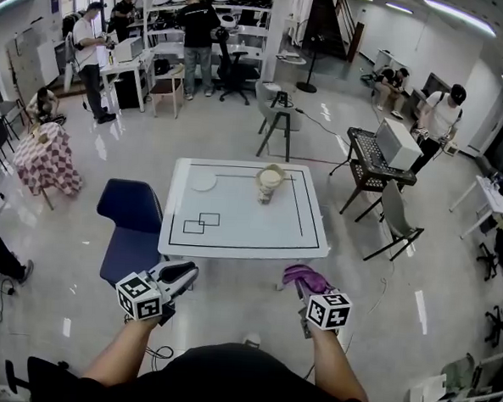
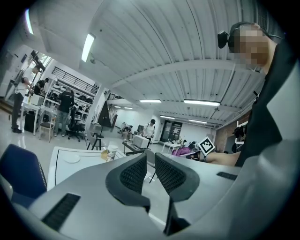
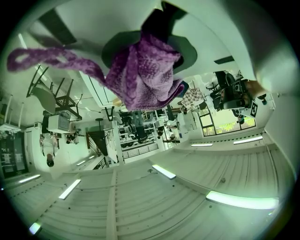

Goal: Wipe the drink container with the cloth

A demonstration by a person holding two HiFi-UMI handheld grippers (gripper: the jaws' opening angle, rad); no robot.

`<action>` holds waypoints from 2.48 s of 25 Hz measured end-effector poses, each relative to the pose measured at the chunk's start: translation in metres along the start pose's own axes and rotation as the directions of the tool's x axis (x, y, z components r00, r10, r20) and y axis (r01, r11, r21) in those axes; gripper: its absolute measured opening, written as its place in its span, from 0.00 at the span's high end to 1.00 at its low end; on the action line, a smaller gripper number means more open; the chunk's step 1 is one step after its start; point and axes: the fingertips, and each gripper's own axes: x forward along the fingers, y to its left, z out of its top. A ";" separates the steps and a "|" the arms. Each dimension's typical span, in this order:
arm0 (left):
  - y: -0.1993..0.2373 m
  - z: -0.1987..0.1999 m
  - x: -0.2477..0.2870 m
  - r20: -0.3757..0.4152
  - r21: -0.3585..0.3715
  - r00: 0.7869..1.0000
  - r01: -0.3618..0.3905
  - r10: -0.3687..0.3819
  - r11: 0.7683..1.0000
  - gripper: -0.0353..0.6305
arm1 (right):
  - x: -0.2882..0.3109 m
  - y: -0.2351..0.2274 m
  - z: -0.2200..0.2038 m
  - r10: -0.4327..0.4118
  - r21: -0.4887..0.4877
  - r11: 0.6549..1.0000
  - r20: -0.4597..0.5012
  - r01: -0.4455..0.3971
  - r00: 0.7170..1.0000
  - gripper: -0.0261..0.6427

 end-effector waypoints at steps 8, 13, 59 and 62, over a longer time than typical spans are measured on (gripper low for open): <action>0.032 0.011 0.052 -0.015 -0.011 0.999 -0.037 0.037 0.999 0.85 | 0.058 -0.039 0.025 0.052 -0.008 0.999 -0.038 -0.052 0.998 0.84; 0.050 0.015 0.076 -0.029 -0.025 0.996 -0.087 0.086 0.996 0.85 | 0.093 -0.062 0.040 0.098 -0.015 0.995 -0.061 -0.100 0.993 0.84; 0.245 0.087 0.277 -0.066 -0.031 0.994 0.090 -0.091 0.995 0.85 | 0.287 -0.161 0.129 0.029 0.042 0.999 -0.098 -0.025 0.995 0.84; 0.271 0.097 0.280 -0.085 -0.037 0.987 0.136 -0.139 0.990 0.85 | 0.300 -0.149 0.138 -0.005 0.059 0.998 -0.096 0.011 0.995 0.84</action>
